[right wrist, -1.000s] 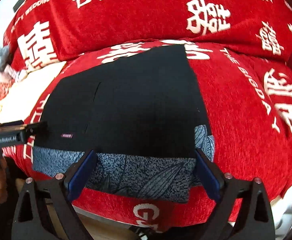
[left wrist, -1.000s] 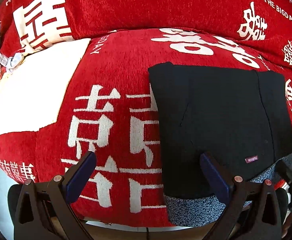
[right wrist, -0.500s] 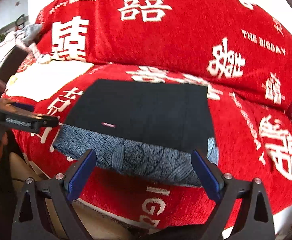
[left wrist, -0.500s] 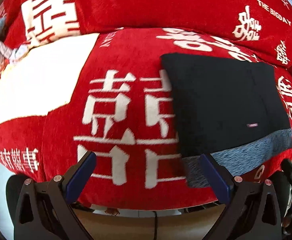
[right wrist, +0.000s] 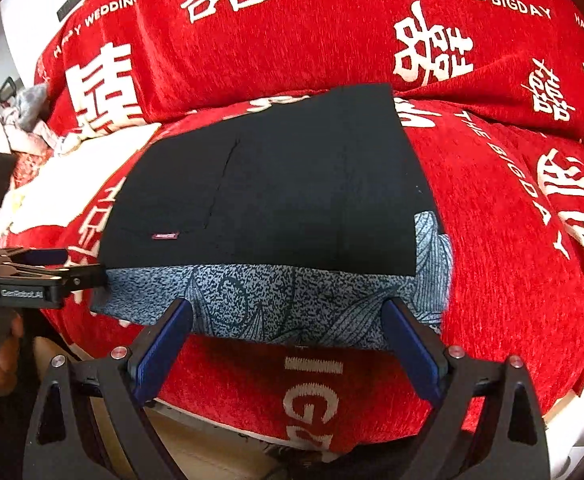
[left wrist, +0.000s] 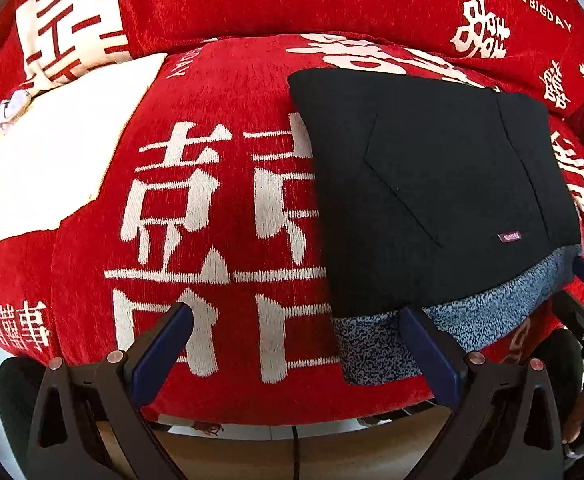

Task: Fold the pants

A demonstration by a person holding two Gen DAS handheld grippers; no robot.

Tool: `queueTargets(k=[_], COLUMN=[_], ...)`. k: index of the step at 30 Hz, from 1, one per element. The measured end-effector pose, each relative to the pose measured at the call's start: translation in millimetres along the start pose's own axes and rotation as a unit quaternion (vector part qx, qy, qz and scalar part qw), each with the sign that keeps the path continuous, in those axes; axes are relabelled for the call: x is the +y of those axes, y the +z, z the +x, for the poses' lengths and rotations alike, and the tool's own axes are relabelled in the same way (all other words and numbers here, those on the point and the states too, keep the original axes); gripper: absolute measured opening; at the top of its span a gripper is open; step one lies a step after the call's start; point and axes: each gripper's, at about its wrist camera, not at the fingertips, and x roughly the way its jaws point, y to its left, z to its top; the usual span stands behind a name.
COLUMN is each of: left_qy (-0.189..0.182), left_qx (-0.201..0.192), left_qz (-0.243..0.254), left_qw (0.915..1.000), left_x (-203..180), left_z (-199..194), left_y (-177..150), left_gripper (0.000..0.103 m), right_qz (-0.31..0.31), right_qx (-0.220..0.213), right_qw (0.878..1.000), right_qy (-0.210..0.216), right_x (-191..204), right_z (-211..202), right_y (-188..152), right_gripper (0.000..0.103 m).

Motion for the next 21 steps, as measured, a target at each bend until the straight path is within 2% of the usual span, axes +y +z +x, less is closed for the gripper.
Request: queueTargets(k=[2,3,5,10,12,14,17,21], left_qy=[-0.015,-0.027,-0.034,-0.02,-0.022,-0.024,-0.029,-0.019], left_qx=[-0.017,-0.031,-0.032,0.008,0.011,0.006,-0.023,-0.013], left_qz=[-0.012,-0.015,-0.005,0.02,0.022,0.023,0.008,-0.037], left_qw=[0.9997,0.999,0.9989,0.9996,0.9995,0.9994,0.9993,0.999], left_x=[3,2,-4,-20,-21,-21,-13,1], left_z=[-12,-18,-18,6,5,-1,-14,-5], left_y=[1,2,4,10,11,13,25,62], left_gripper=[0.103,0.103,0.103,0.103,0.103,0.103,0.103,0.103], right_qz=[0.0,0.003,0.008,0.034,0.059,0.067,0.061,0.04], right_qx=[-0.025,-0.039,-0.053,-0.04,-0.016,-0.02,-0.04,-0.061], right_qw=[1.0,0.999,0.998,0.997,0.996,0.995,0.994,0.995], right_qy=[-0.002,0.007,0.029,0.058,0.067,0.076,0.075,0.073], right_x=[-2,-4,-5,-16,-26,-29,-32,-33], right_z=[-16,-24,-30,-10,5,2,-13,-17], right_y=[3,4,9,14,13,14,28,68], right_gripper=[0.097,0.097,0.097,0.097,0.097,0.097,0.097,0.097])
